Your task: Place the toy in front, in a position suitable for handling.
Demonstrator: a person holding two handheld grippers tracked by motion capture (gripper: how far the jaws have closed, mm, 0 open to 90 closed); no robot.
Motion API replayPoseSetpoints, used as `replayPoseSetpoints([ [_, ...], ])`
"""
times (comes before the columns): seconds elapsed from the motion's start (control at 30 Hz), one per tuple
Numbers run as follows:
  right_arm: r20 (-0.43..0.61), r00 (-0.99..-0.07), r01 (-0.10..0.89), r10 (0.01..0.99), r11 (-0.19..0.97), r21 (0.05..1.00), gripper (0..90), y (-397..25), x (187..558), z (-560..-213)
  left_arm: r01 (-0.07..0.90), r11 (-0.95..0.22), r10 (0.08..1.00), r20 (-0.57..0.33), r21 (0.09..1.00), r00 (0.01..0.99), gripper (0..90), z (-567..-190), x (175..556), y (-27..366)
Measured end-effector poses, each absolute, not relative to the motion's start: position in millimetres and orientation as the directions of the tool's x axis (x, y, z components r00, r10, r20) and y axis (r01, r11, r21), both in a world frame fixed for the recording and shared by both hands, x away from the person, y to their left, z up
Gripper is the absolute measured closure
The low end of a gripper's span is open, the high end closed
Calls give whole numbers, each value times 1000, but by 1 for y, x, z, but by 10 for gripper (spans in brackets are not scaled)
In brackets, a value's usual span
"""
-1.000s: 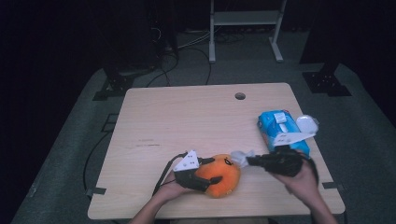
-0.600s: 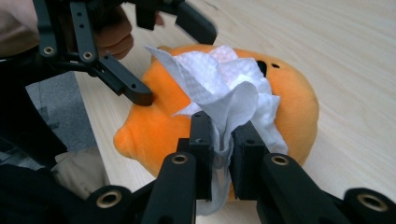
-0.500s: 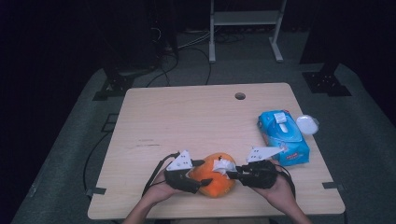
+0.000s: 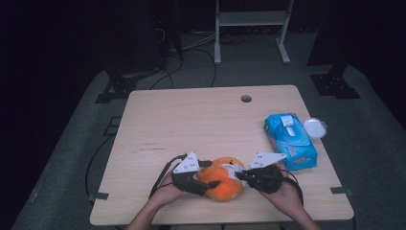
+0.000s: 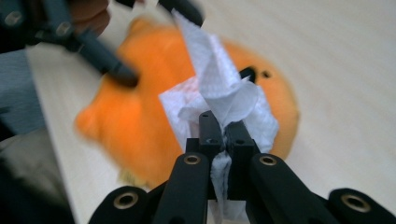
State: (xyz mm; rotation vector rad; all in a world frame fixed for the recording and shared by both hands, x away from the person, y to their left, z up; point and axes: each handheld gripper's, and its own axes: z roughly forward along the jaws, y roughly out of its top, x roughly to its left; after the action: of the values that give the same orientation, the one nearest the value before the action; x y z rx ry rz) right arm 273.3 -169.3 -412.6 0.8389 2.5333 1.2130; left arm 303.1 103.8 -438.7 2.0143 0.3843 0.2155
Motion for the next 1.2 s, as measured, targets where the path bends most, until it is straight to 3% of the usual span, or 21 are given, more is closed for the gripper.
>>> replayPoseSetpoints([
  [0.07,92,-818,427,568,492,758,875,-173,270,-415,193,-410,387,-22,892,922,254,-439,306,105],
  [0.27,75,-845,406,529,544,734,874,-160,257,-417,203,-415,400,-22,887,916,255,-439,309,108],
  [0.43,100,-842,387,530,464,797,874,-160,262,-404,198,-422,355,-40,885,934,305,-442,312,111],
  [0.57,67,-809,377,584,428,821,872,-169,274,-395,200,-415,334,-56,887,941,319,-443,316,112],
  [0.7,104,-777,436,620,412,800,862,-179,286,-411,246,-396,388,-81,885,918,195,-427,315,111],
  [0.8,89,-773,433,628,421,797,844,-177,285,-420,209,-384,381,-52,899,923,196,-414,306,109],
  [0.93,81,-788,412,611,424,807,769,-174,283,-419,163,-518,370,49,840,928,281,-427,299,102],
  [1.0,97,-830,386,550,440,811,643,-176,283,-419,187,-500,380,20,846,925,300,-429,301,104],
  [1.2,25,-882,296,471,511,807,535,-172,279,-419,205,-489,387,0,848,922,298,-432,309,109],
])
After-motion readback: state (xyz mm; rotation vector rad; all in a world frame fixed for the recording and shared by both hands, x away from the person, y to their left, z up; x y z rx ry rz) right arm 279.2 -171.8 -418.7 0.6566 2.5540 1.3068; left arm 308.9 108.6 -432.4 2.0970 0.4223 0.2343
